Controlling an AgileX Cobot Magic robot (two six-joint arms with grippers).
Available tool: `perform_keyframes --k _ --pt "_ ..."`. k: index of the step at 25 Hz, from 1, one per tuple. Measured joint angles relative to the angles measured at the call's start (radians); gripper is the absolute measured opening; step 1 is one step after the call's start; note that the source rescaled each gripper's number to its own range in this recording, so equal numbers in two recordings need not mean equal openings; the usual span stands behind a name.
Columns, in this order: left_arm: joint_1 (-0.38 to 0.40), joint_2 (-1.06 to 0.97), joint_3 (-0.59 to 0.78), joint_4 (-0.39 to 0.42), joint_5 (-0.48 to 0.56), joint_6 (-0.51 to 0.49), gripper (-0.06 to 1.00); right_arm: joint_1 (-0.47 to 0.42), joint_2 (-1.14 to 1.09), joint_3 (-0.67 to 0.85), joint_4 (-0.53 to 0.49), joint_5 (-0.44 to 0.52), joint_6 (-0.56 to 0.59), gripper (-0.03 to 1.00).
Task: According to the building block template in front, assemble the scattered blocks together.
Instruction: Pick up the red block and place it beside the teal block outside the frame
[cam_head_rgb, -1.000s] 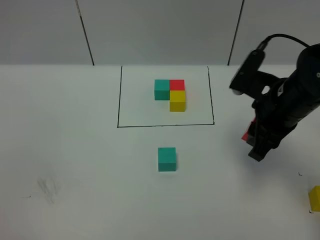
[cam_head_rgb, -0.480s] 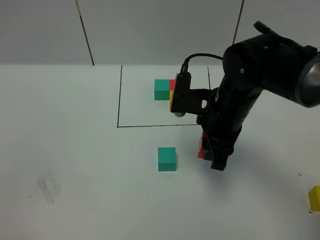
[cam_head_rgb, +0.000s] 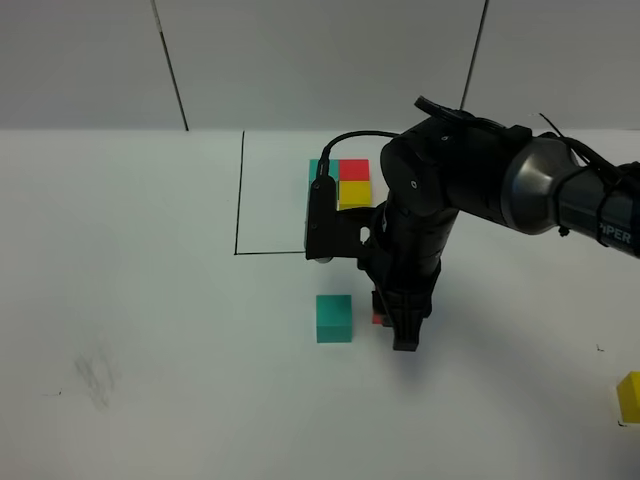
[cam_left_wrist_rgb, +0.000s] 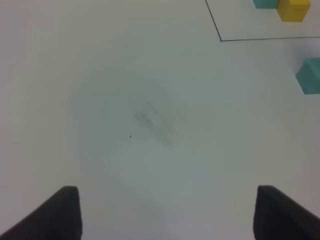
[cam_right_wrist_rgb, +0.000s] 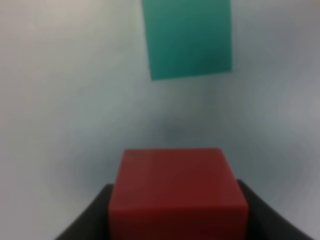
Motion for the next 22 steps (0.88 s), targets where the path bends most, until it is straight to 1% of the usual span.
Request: perform_keyframes --k 3,9,13,18,22 --pt "0.000 0.000 0.000 0.000 0.000 0.000 0.53 0.000 0.000 0.000 0.000 -0.023 -0.046 0.01" --pt "0.000 0.000 0.000 0.000 0.000 0.000 0.53 0.000 0.034 -0.008 0.000 -0.036 -0.096 0.01" --pt "0.000 0.000 0.000 0.000 0.000 0.000 0.53 0.000 0.082 -0.055 0.000 -0.035 -0.104 0.01" --pt "0.000 0.000 0.000 0.000 0.000 0.000 0.53 0.000 0.134 -0.119 0.000 -0.007 -0.104 0.01" --pt "0.000 0.000 0.000 0.000 0.000 0.000 0.53 0.000 0.153 -0.135 0.000 0.012 -0.104 0.01"
